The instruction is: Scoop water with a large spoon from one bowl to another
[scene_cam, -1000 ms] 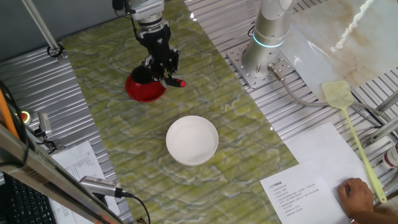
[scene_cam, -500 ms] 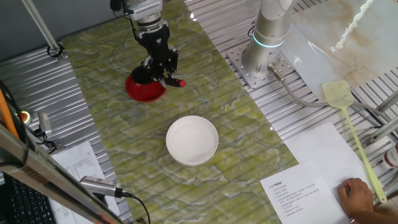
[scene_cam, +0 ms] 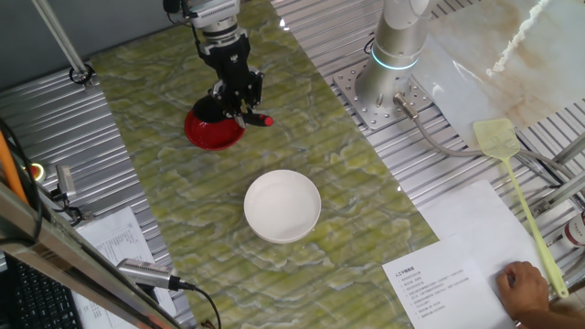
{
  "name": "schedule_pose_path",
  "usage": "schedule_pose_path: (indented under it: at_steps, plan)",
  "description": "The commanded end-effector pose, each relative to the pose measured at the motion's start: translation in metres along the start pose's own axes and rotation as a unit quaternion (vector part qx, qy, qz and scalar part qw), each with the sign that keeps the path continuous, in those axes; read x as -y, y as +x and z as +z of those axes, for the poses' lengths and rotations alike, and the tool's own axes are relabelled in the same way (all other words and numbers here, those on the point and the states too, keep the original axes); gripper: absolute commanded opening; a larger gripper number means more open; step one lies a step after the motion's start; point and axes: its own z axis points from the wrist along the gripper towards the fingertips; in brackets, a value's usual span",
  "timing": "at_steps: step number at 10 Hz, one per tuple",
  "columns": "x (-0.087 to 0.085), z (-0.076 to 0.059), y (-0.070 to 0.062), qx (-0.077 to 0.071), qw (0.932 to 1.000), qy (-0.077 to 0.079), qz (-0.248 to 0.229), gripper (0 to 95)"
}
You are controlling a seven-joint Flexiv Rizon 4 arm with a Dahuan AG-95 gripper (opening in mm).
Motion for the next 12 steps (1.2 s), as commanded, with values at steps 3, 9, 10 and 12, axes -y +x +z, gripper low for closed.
schedule_pose_path:
  at_steps: [3, 9, 10, 12]
  plan:
    - [0.0018, 0.0034, 0.0025, 0.01, 0.9999, 0.004, 0.01, 0.0]
    - [0.0019, 0.0035, 0.0026, 0.023, 0.9995, 0.005, 0.02, 0.0]
    - [0.0019, 0.0035, 0.0026, 0.025, 0.9995, 0.005, 0.02, 0.0]
    - [0.002, 0.0035, 0.0025, 0.03, 0.9993, 0.004, 0.02, 0.0]
